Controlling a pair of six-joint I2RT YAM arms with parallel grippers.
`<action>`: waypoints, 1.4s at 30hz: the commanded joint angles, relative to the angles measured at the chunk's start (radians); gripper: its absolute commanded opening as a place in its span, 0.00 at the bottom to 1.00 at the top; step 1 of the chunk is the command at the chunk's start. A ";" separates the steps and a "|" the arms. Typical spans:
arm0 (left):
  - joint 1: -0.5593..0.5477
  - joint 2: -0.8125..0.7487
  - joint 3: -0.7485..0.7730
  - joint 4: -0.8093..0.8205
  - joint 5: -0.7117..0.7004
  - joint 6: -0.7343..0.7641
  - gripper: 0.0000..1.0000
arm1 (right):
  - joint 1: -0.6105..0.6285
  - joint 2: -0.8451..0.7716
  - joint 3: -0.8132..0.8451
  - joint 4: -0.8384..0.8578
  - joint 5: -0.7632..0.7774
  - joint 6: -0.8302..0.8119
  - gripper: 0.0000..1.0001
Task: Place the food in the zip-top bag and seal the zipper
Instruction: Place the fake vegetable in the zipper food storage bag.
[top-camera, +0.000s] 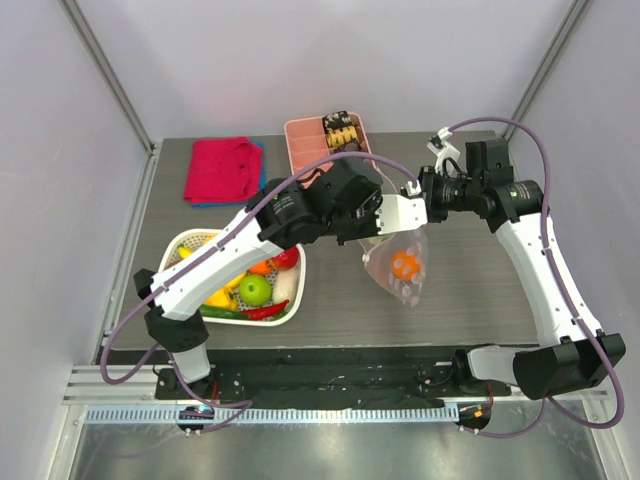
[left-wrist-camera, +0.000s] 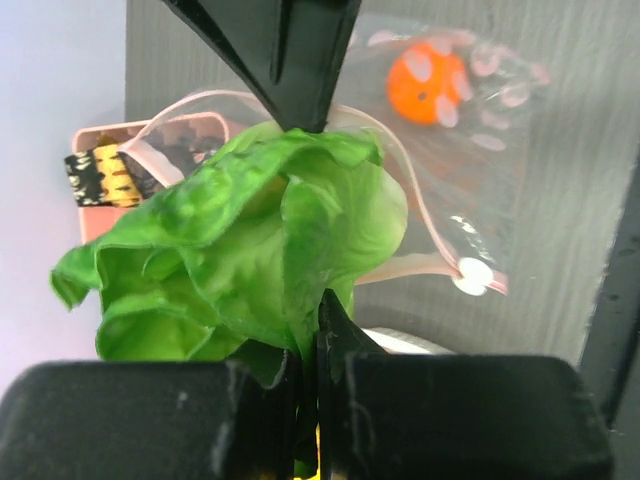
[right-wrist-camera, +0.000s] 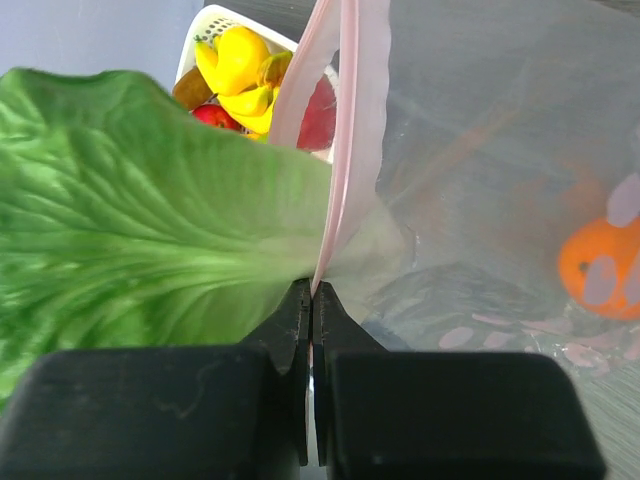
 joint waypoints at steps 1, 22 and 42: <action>0.002 -0.010 -0.026 0.094 -0.005 0.191 0.06 | 0.008 -0.029 0.028 0.015 -0.055 -0.014 0.01; 0.059 -0.214 -0.339 0.307 0.334 0.427 0.70 | 0.032 -0.044 0.042 0.033 -0.203 0.001 0.01; 0.470 -0.509 -0.850 0.542 0.452 -0.812 0.66 | -0.035 -0.021 0.019 0.173 -0.226 0.207 0.01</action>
